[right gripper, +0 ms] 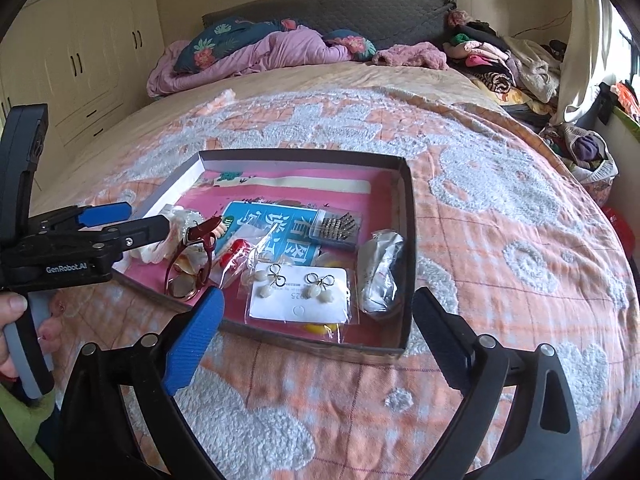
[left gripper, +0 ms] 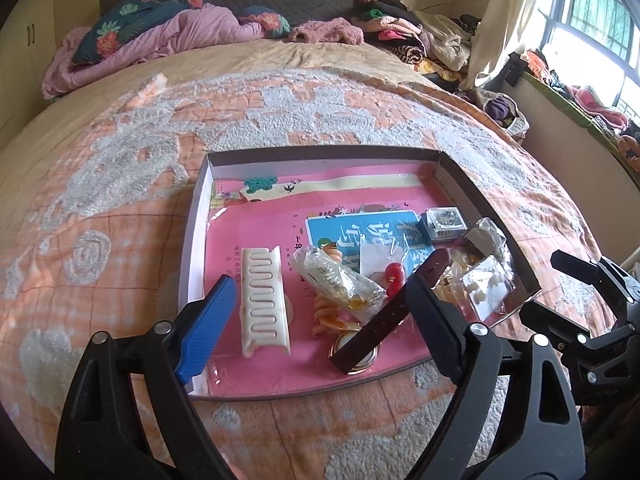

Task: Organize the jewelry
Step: 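Withdraw both grippers from the box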

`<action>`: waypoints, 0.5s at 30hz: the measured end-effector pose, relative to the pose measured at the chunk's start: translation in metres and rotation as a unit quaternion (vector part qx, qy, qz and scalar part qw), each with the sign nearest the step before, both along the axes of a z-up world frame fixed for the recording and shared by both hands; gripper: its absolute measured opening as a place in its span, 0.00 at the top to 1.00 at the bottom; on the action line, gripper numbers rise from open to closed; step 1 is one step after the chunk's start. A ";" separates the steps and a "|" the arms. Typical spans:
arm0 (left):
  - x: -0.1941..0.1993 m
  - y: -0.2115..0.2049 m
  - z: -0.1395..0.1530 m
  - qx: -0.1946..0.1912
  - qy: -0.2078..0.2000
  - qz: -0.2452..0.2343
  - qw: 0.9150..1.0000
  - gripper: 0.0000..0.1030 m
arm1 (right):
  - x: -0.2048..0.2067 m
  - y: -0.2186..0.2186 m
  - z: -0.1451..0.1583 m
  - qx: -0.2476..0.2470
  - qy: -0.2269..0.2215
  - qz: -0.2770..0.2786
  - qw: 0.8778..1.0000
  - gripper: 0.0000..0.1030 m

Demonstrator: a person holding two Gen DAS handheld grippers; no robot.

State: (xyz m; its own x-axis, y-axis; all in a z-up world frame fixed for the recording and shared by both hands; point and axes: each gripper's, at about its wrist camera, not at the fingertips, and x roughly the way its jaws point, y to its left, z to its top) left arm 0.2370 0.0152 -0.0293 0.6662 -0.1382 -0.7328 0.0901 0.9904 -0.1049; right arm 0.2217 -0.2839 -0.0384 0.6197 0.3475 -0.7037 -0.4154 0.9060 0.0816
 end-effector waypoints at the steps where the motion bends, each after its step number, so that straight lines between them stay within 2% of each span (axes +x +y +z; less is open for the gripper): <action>1: -0.001 0.000 0.002 0.001 -0.002 0.001 1.000 0.18 | -0.001 -0.001 0.002 0.001 -0.001 0.000 1.000 0.08; 8: -0.010 -0.002 0.016 0.001 -0.010 0.008 1.000 0.10 | -0.008 -0.004 0.012 0.003 -0.012 -0.002 1.000 0.08; 15: -0.029 0.000 0.034 0.000 -0.029 0.019 0.999 0.09 | -0.022 -0.009 0.030 0.015 -0.032 -0.003 0.999 0.08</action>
State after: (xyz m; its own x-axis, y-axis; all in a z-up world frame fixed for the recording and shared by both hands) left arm 0.2076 0.0149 0.0051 0.7120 -0.1118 -0.6932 0.0582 0.9932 -0.1004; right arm 0.1993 -0.2930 -0.0082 0.6651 0.3641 -0.6520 -0.4156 0.9058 0.0819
